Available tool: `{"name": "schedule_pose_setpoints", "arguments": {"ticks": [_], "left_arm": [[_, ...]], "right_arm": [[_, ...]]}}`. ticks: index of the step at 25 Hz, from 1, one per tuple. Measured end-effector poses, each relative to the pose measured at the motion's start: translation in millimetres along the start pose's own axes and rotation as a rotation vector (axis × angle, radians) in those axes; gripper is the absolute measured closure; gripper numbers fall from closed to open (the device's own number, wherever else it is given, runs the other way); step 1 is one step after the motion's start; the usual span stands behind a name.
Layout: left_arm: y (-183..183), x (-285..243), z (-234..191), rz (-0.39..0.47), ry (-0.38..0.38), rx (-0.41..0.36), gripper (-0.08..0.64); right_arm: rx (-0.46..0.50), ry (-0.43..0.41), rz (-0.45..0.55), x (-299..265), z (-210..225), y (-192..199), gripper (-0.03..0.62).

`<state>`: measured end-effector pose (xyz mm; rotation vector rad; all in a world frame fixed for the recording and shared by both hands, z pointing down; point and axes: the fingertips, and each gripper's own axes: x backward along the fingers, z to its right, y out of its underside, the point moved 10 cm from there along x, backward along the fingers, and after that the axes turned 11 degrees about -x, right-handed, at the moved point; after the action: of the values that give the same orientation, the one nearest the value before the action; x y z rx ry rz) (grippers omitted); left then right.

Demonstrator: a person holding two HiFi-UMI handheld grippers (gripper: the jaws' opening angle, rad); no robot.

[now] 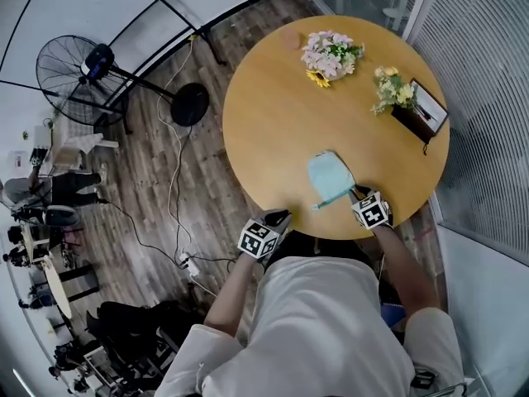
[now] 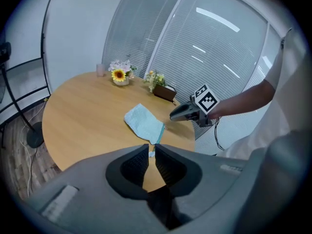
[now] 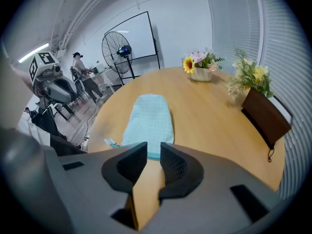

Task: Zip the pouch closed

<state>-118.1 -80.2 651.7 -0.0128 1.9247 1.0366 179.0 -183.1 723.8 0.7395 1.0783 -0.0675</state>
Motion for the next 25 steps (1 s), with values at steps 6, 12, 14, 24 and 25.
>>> {"name": "schedule_pose_setpoints", "arguments": {"ticks": [6, 12, 14, 24, 25], "left_arm": [[8.3, 50.1, 6.4, 0.058, -0.043, 0.015, 0.528], [4.5, 98.8, -5.4, 0.128, -0.060, -0.063, 0.529], [2.2, 113.1, -7.5, 0.157, -0.042, -0.101, 0.529], [10.6, 193.1, -6.8, 0.258, 0.131, -0.232, 0.538], [12.2, 200.7, -6.5, 0.272, 0.149, -0.237, 0.538]], "right_arm": [[-0.045, 0.078, 0.081, 42.4, -28.1, -6.1, 0.514], [-0.108, 0.163, 0.231, 99.5, -72.7, -18.1, 0.545], [-0.126, 0.208, 0.281, 114.7, -88.9, -17.6, 0.566], [-0.195, 0.370, 0.458, 180.0, -212.9, 6.0, 0.589], [-0.198, 0.378, 0.469, 185.3, -227.4, 9.9, 0.589]]}}
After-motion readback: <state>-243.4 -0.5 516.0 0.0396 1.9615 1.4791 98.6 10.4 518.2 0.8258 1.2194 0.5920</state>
